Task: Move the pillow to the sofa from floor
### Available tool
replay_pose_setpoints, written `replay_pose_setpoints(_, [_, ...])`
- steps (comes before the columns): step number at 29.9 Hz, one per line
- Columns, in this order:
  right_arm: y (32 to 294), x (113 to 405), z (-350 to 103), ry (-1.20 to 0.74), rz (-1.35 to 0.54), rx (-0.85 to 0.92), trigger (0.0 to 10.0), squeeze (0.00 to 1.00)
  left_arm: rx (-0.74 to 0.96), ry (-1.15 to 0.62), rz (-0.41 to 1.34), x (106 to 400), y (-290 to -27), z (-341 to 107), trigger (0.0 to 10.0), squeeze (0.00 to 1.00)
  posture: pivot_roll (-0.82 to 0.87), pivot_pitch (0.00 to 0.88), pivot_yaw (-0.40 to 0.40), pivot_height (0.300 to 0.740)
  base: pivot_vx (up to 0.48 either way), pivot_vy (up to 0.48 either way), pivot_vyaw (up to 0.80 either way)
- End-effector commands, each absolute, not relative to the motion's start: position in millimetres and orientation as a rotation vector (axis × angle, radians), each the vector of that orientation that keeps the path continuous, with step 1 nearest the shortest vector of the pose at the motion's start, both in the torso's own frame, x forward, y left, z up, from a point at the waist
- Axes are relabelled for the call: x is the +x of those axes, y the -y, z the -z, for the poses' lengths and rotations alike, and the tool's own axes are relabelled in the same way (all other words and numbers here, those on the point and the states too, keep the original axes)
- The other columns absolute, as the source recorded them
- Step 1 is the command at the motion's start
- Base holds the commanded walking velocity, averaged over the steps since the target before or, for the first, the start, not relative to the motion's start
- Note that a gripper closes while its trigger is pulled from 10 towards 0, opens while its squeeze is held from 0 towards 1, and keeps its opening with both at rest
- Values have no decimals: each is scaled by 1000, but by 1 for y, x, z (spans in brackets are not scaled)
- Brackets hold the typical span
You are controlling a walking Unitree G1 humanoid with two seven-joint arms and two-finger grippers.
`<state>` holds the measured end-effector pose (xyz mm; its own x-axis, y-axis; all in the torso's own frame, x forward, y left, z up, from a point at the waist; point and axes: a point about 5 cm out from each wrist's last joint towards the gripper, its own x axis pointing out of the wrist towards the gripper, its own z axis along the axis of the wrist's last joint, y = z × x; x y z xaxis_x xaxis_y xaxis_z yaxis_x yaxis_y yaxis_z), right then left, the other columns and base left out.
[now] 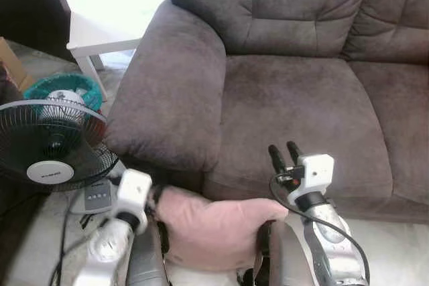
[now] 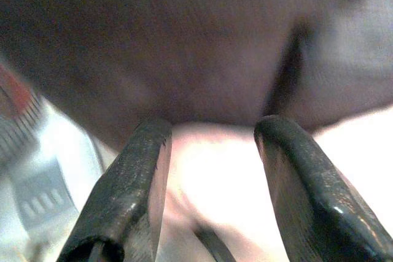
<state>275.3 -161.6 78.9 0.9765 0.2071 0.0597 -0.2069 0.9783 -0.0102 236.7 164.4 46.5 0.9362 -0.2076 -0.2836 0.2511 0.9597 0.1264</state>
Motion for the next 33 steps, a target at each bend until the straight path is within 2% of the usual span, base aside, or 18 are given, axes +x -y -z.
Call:
replay_pose_setpoints(1, [168,274,-76,43,-189,-9,10000,0,193,-230,230,239,-166,-52,10000,0,165,142,-35,519,0,0,0])
replay_pose_setpoints(6, [168,274,-76,44,-188,-8,10000,0,212,-181,227,235,-168,-57,10000,0,177,140,-33,519,0,0,0])
replay_pose_setpoints(8, [167,274,-75,42,-189,-7,10000,0,197,-212,216,234,-170,-54,10000,0,179,140,-33,519,0,0,0])
replay_pose_setpoints(10, [163,275,-75,41,-194,-3,10000,0,132,-386,159,231,-183,-28,10000,0,171,139,-32,519,0,0,0])
replay_pose_setpoints(12, [163,275,-75,42,-198,-7,10000,0,95,-433,139,231,-188,-19,10000,0,171,139,-31,519,0,0,0])
replay_pose_setpoints(16, [166,275,-75,42,-192,-13,10000,0,40,-489,80,239,-201,-4,10000,0,167,142,-29,519,0,0,0])
replay_pose_setpoints(20, [168,273,-75,42,-189,-14,10000,0,55,-507,61,245,-209,1,10000,0,165,144,-30,519,0,0,0])
replay_pose_setpoints(21, [168,273,-75,43,-189,-15,10000,0,35,-522,29,250,-216,3,10000,1000,156,147,-36,519,0,0,0])
replay_pose_setpoints(25, [170,274,-77,46,-191,-19,10000,0,-17,-536,26,259,-224,3,10000,1000,153,152,-45,519,0,0,0])
replay_pose_setpoints(33, [172,275,-82,56,-202,-30,10000,0,-35,-497,88,273,-222,-5,10000,1000,126,164,-65,519,0,0,0])
